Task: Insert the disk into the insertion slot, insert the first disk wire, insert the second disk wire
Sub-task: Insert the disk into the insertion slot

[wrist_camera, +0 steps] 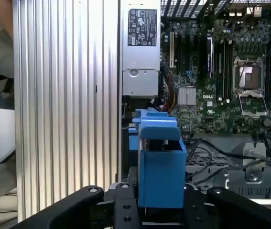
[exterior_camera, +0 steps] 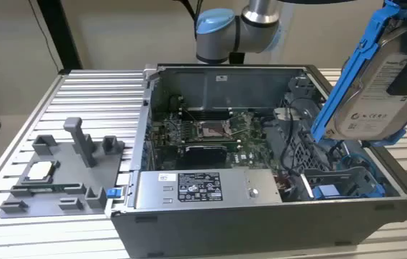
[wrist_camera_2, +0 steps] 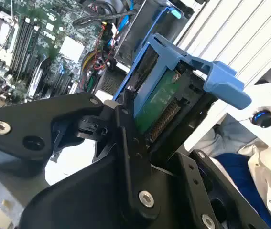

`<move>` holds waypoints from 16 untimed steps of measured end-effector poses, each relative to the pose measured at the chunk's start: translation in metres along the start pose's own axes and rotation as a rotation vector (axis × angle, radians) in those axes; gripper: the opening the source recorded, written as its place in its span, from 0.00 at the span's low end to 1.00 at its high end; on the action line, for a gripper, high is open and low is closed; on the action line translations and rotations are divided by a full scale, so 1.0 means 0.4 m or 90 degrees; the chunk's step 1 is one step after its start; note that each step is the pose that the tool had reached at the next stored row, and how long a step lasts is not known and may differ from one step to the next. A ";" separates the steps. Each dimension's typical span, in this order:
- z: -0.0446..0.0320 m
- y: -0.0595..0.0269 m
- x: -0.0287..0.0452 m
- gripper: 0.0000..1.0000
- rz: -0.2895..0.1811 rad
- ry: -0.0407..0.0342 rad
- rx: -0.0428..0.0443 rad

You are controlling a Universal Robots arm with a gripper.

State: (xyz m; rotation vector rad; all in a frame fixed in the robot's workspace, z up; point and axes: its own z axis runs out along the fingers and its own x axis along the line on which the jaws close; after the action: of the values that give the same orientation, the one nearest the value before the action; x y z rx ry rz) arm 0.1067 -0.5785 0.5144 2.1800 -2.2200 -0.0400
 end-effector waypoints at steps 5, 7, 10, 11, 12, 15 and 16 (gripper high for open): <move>-0.004 0.000 0.000 0.00 0.000 0.0000 0.0000; -0.002 0.000 0.000 0.00 0.000 -0.0001 0.0000; 0.002 -0.001 0.000 0.00 0.000 -0.0001 0.0000; 0.003 -0.002 0.000 0.00 0.000 0.0000 0.0001; 0.005 -0.002 0.000 0.00 0.000 0.0000 0.0001; 0.009 -0.006 0.000 0.00 0.000 0.0001 0.0001; 0.011 -0.008 0.000 0.00 0.000 0.0000 0.0001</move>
State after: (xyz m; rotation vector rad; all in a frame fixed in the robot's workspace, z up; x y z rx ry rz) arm 0.1096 -0.5784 0.5099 2.1801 -2.2201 -0.0397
